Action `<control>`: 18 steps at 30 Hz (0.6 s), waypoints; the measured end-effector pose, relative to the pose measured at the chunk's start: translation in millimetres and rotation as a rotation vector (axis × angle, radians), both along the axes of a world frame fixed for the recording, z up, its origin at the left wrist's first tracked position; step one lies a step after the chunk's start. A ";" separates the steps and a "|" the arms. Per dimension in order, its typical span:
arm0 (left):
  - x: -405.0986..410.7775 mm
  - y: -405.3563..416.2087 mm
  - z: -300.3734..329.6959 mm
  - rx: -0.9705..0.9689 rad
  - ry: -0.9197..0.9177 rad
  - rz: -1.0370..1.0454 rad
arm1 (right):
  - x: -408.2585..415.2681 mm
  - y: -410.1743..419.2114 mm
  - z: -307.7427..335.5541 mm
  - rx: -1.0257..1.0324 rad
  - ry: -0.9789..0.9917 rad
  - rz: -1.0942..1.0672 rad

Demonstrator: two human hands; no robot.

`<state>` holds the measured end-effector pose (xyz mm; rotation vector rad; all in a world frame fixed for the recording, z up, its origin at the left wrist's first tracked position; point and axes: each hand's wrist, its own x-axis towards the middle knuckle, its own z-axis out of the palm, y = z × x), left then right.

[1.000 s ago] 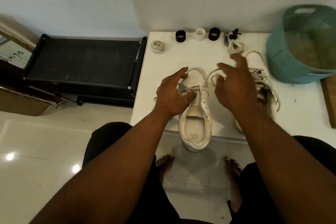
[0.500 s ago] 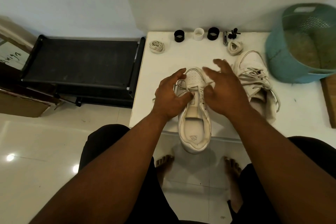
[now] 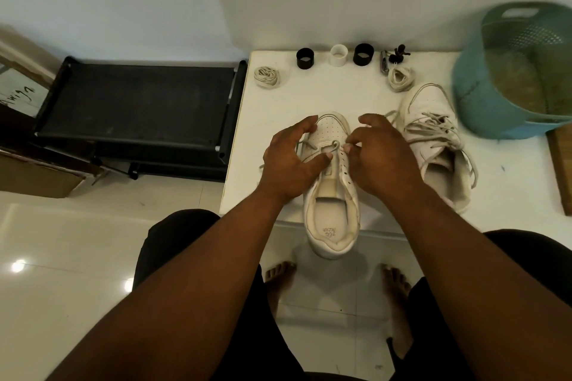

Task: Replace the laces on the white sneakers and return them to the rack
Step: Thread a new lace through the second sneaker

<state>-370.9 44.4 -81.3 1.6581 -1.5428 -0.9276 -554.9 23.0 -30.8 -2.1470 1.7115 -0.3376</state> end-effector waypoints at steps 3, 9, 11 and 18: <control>0.3 0.1 -0.7 -0.003 -0.018 0.010 | -11.5 -8.9 7.5 -0.129 -0.055 -0.183; 1.0 0.5 -2.6 0.010 -0.011 0.006 | -29.9 -12.9 16.7 -0.359 -0.186 -0.427; 1.6 1.0 -1.8 0.006 0.010 0.001 | -27.3 -11.8 19.2 -0.340 -0.240 -0.387; 10.1 -5.4 13.7 0.196 -0.002 -0.071 | -22.9 -14.7 20.4 -0.041 -0.537 -0.304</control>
